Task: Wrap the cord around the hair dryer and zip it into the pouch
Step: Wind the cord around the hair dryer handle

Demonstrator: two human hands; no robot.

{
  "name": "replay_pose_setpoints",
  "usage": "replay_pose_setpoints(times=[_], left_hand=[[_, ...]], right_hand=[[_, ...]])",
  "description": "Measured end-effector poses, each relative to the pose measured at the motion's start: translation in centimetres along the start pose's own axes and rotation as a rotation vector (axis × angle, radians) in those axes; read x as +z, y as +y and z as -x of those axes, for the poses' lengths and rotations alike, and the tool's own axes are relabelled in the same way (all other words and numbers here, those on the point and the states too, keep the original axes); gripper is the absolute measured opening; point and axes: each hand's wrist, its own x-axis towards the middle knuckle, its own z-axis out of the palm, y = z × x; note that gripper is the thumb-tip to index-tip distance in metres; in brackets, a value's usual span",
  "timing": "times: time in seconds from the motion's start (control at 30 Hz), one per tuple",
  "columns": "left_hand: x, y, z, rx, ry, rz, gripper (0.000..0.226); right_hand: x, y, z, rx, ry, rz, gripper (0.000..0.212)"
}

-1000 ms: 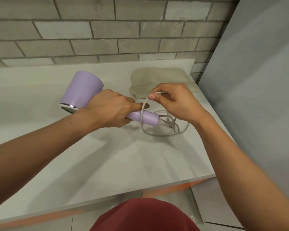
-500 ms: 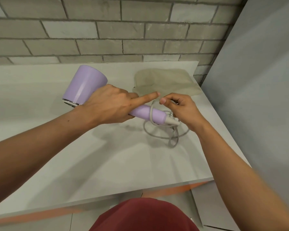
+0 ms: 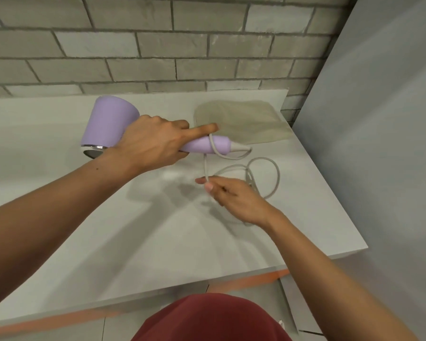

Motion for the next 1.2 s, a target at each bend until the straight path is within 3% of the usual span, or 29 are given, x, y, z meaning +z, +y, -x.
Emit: replay_pose_setpoints(times=[0.1,0.23,0.4,0.5,0.7,0.83,0.97,1.1,1.2], left_hand=[[0.6,-0.5,0.1,-0.080,-0.110,-0.036,0.068],[0.8,1.2,0.2,-0.043,-0.271,-0.030,0.063],[0.0,3.2,-0.4,0.113,-0.348,-0.051,0.058],[0.3,3.1,-0.4,0.141,-0.366,0.013,0.060],[1.3,3.3,0.6,0.119,-0.344,0.081,0.090],[1.2,3.4,0.7,0.124,-0.272,0.096,0.079],[0.6,3.9,0.6,0.148,-0.256,0.030,0.066],[0.9,3.9,0.9,0.164,-0.259,-0.026,0.067],[1.2,3.9,1.1,0.164,-0.273,-0.014,0.067]], right_hand=[[-1.1,-1.8,2.6,-0.081,-0.164,0.150,0.043],[-5.0,-3.6,1.9,-0.238,0.092,0.456,0.027],[-7.6,-2.8,-1.5,-0.284,0.319,0.534,0.026],[-7.5,-1.6,-2.3,-0.285,0.377,0.473,0.025],[-6.9,-0.6,-2.3,-0.253,0.338,0.282,0.015],[-7.1,-0.5,-2.6,-0.237,0.292,0.154,0.015],[-6.3,0.1,-2.9,-0.184,0.248,0.199,0.015],[-4.8,0.2,-3.0,-0.154,0.375,0.235,0.013],[-4.1,-0.6,-2.5,-0.243,0.431,0.164,0.017]])
